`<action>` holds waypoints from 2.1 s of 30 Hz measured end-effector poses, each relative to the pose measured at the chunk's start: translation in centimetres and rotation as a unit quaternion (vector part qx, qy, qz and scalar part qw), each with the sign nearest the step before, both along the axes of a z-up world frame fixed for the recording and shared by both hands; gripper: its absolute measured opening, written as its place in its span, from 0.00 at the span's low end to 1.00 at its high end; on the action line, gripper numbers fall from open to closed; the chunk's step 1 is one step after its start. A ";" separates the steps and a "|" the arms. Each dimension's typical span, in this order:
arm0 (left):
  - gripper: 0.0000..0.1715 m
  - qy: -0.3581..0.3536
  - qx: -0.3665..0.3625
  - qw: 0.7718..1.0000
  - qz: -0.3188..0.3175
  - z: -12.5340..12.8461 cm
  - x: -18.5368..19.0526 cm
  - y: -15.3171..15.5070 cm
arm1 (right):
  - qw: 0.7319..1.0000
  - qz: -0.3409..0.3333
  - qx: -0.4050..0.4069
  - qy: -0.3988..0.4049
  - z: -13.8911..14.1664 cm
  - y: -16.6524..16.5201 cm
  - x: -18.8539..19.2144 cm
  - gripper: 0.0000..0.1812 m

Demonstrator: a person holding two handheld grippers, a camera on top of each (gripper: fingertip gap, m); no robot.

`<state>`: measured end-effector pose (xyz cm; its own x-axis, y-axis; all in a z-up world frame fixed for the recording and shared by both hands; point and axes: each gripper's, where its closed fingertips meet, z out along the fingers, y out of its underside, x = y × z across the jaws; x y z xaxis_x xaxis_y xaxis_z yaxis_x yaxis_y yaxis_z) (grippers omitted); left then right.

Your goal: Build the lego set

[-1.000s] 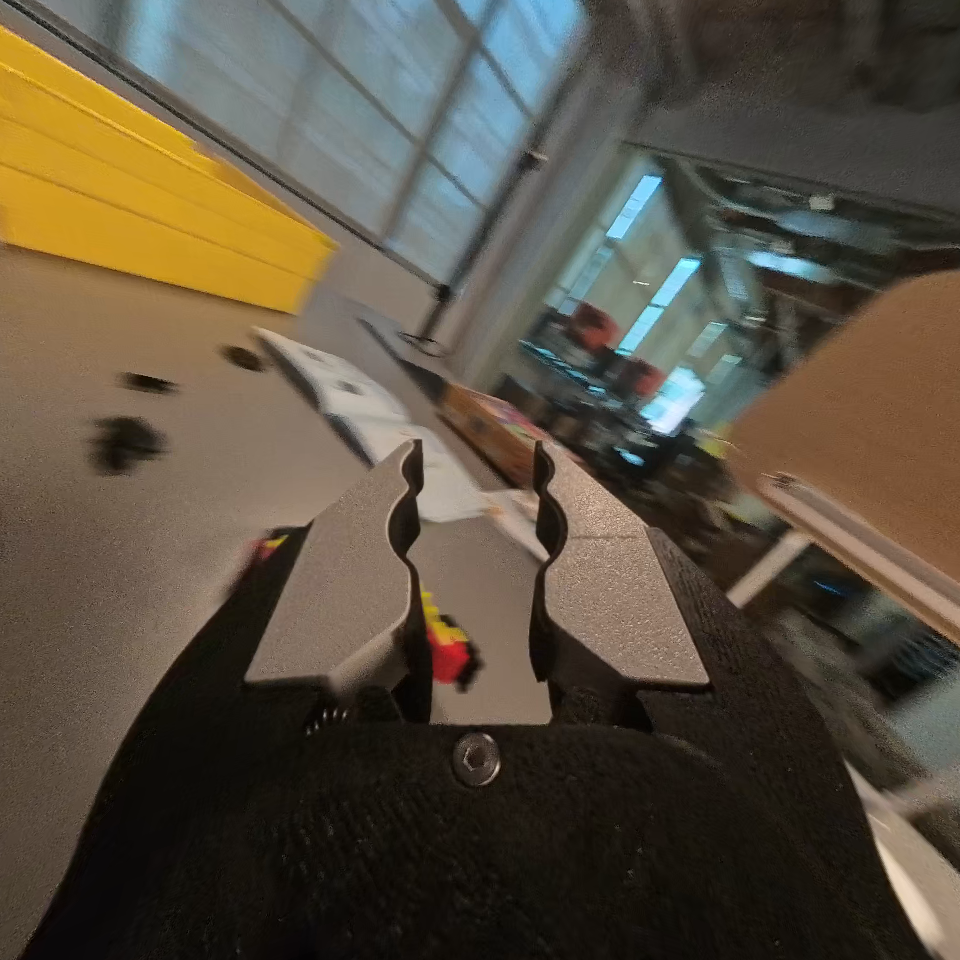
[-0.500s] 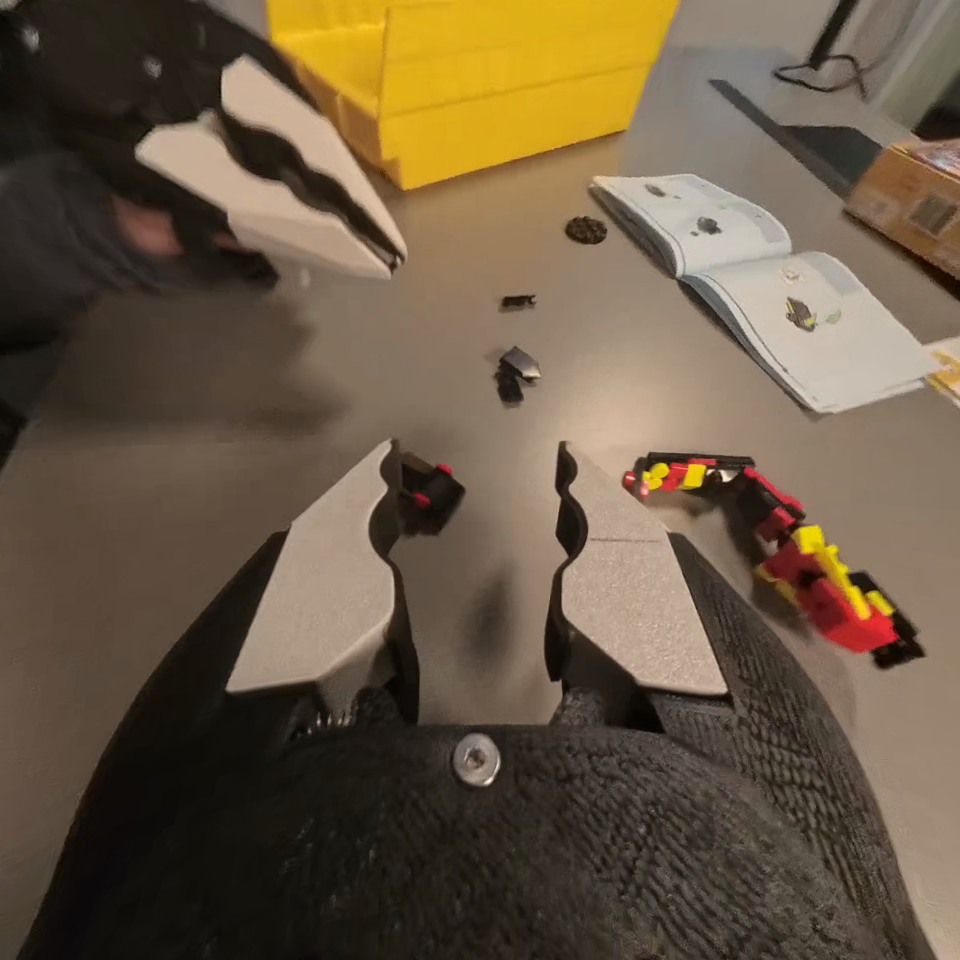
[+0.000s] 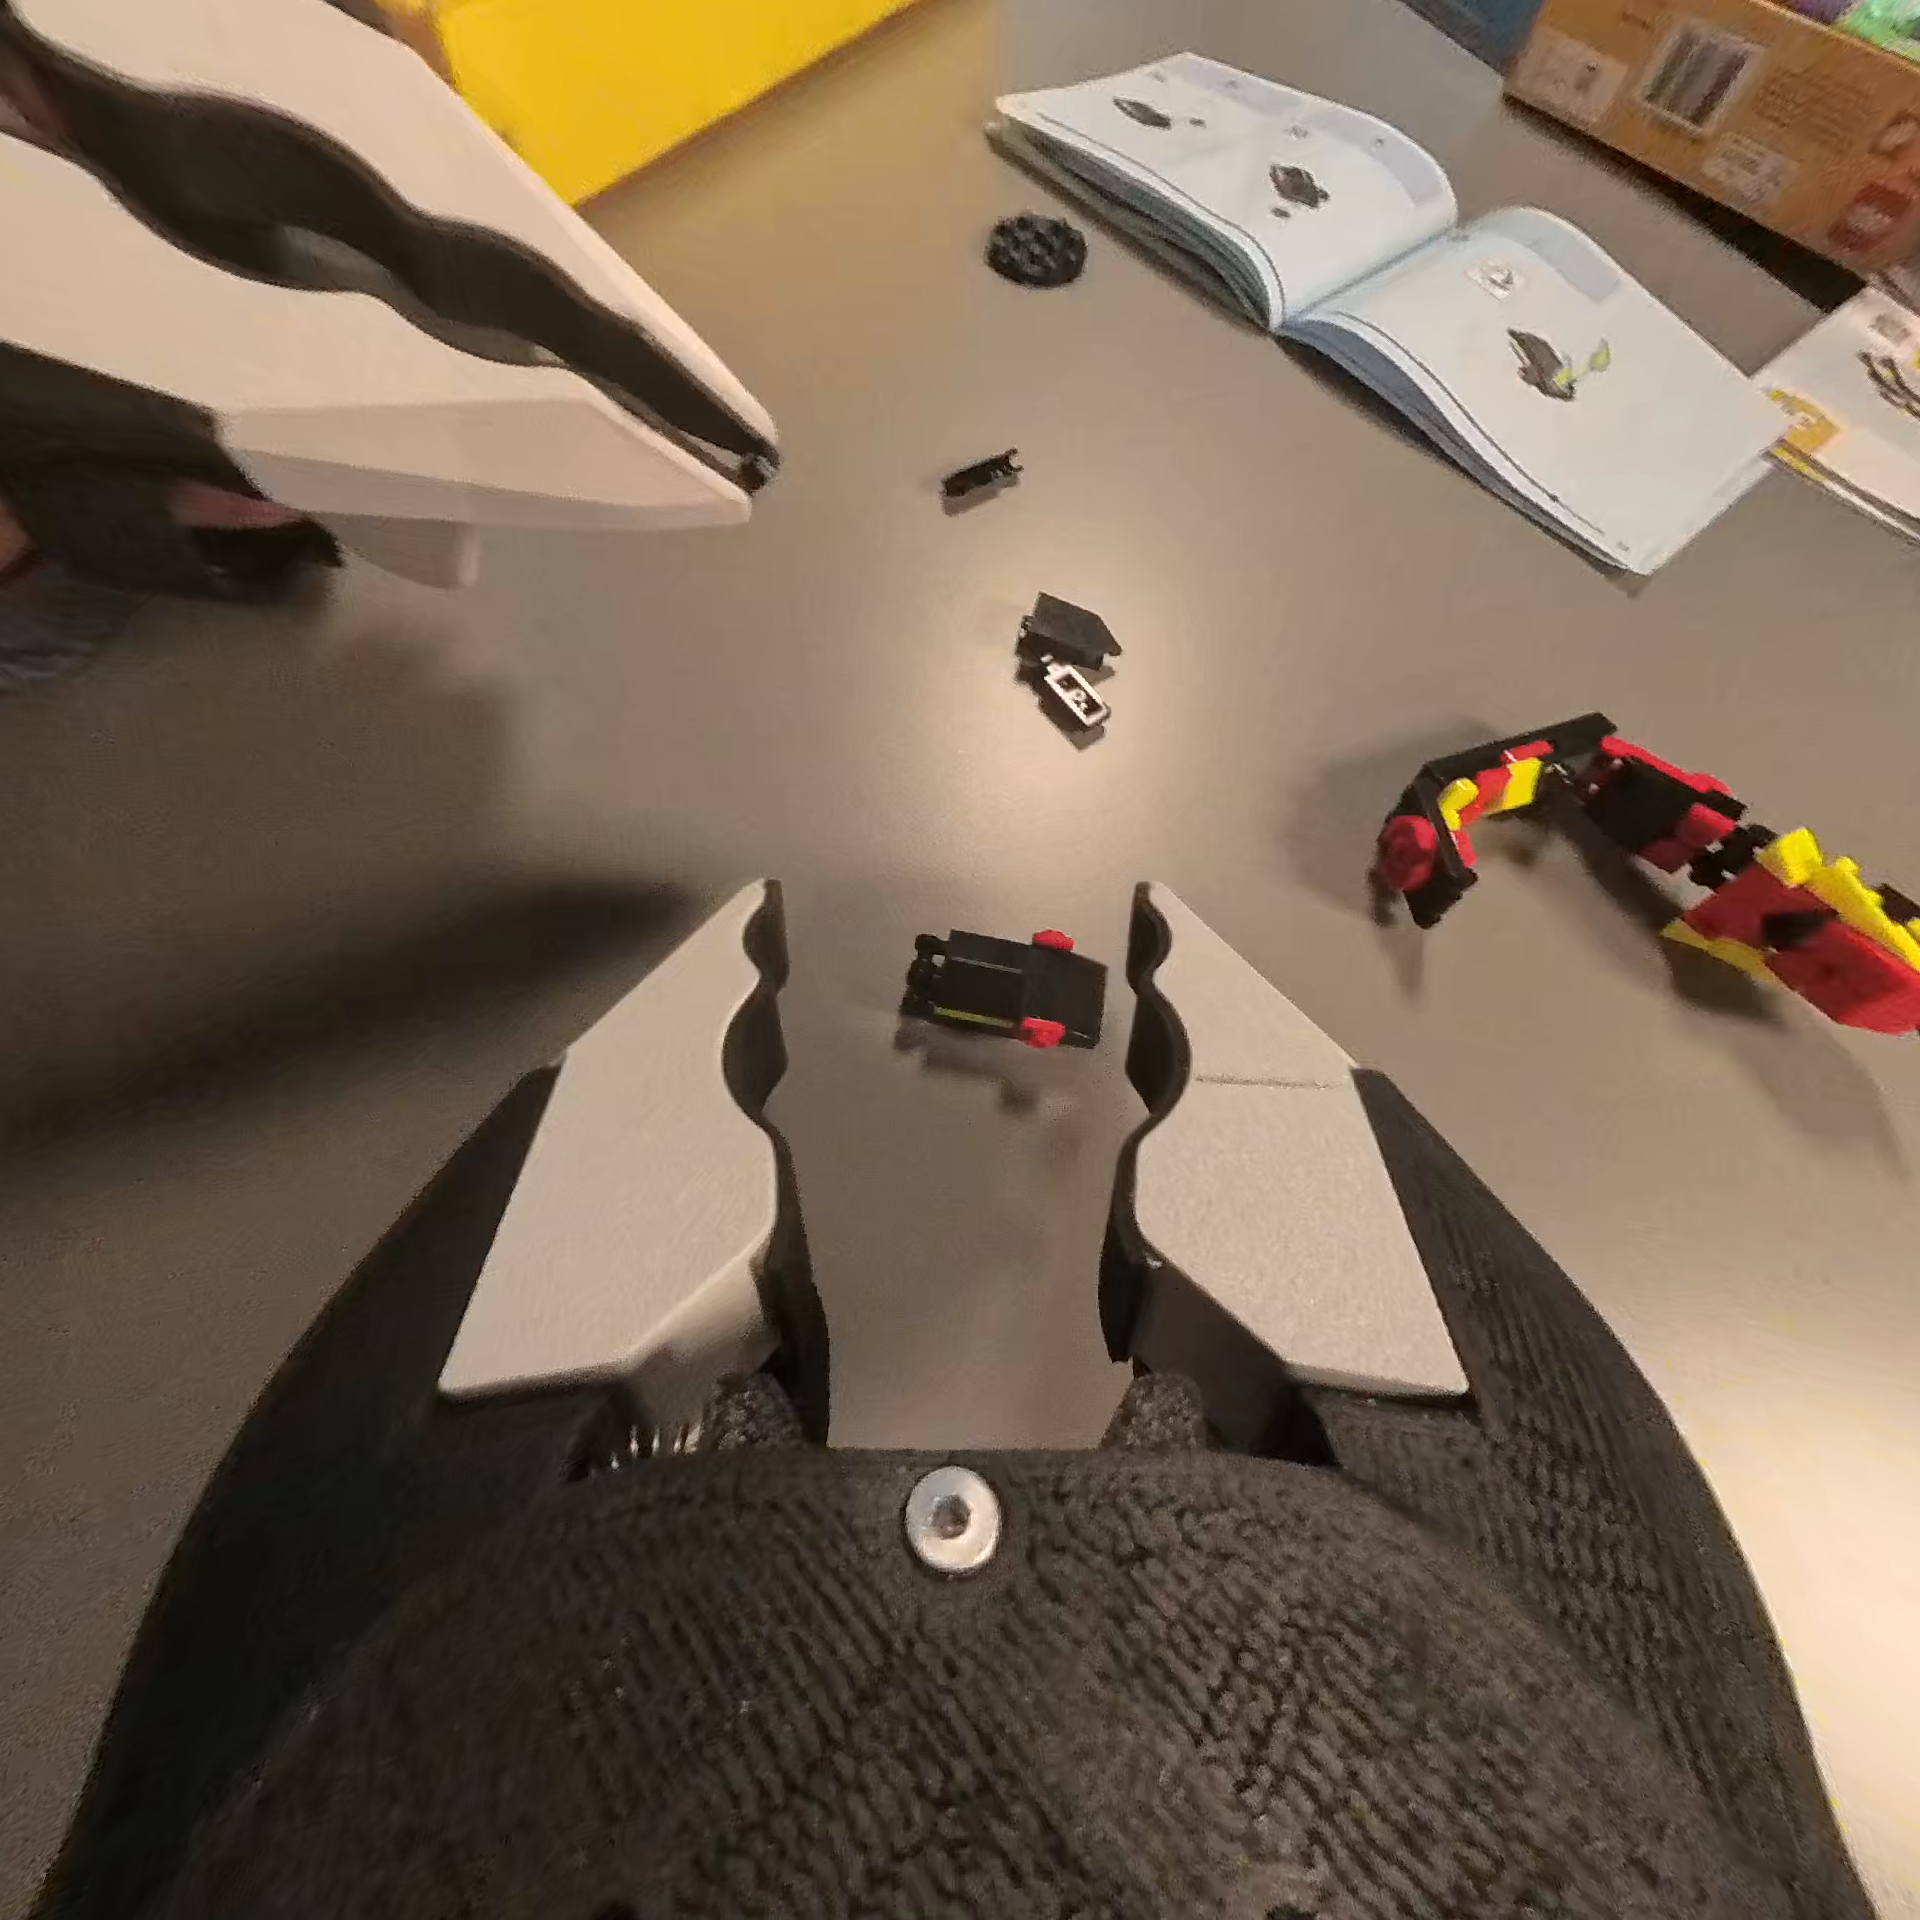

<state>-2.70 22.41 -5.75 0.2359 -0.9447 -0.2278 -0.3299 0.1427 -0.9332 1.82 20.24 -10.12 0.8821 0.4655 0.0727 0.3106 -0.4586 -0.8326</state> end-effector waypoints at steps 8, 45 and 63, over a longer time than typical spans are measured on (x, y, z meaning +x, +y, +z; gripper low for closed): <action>0.03 -0.003 0.001 1.000 -0.008 0.1 -0.2 -0.5 | 0.998 -0.031 -0.003 -0.061 -0.9 0.1 3.7 0.34; 0.03 0.132 -0.027 0.927 -0.350 9.6 3.9 -6.4 | 0.885 0.198 0.330 0.263 13.3 -4.1 -2.1 0.21; 0.04 0.162 -0.026 0.908 -0.386 10.2 4.4 -7.9 | 0.874 0.189 0.358 0.270 14.5 -4.9 -1.5 0.21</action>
<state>1.67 14.49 4.45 -0.5733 -0.8108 -0.1177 -0.4088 0.4075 -0.8166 0.31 15.32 4.42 0.6712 0.7362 0.0859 -0.1989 0.2906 -0.9359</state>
